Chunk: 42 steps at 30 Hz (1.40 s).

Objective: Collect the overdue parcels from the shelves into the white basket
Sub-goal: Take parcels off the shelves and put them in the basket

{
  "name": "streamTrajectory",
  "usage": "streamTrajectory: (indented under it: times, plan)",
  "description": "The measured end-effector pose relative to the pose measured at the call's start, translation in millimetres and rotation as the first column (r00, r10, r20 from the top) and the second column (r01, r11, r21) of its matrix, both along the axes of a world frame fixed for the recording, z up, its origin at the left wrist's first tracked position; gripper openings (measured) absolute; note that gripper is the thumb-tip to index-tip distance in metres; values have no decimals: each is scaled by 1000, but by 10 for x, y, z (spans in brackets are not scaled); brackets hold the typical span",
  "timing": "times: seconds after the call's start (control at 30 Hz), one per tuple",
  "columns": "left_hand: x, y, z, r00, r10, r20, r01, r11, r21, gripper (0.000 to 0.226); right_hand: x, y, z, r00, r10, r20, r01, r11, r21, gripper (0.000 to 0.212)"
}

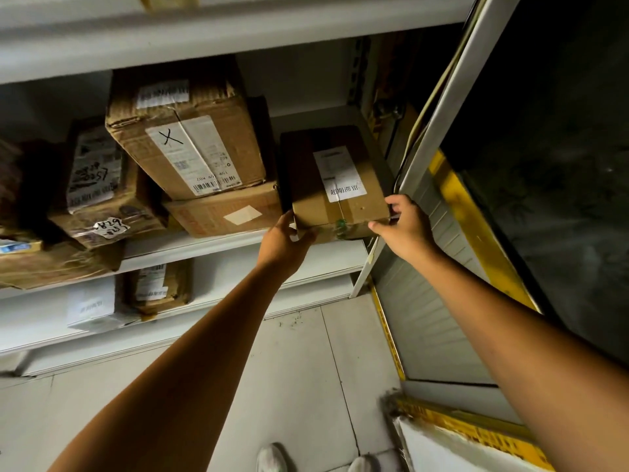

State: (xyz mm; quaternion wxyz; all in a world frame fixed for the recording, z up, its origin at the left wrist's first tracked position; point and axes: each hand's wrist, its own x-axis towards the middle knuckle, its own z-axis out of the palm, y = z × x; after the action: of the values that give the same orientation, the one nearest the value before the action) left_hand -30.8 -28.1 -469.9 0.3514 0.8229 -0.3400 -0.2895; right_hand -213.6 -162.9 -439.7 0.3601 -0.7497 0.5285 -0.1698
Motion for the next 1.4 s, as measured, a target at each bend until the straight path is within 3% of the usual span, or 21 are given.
streamTrajectory:
  times: [0.13,0.3,0.5,0.83,1.03,1.27,1.4]
  plan:
    - [-36,111,-8,994,58,-88,-62,997,-39,65,-101,105,-18,989,-100,112,88,990,109,42]
    - [-57,138,-18,960,119,-252,-145,985,-89,57,-116,146,-45,993,-73,93,60,989,135,56]
    - [-144,326,54,924,132,-358,-171,982,-78,54,-244,326,-90,985,-104,138,75,976,204,56]
    - [-394,768,392,919,122,-375,-155,986,-58,58,-548,772,171,981,-107,159,58,956,287,65]
    - [-477,983,749,954,27,-298,-32,999,-15,84,-710,1070,561,978,-111,175,59,959,277,63]
    - [-452,1331,1105,913,20,-408,-45,998,-53,70,-760,1539,892,969,-144,202,87,960,266,58]
    - [-313,1501,1270,928,-35,-372,10,998,-69,63,-680,1897,1051,954,-202,222,148,960,237,59]
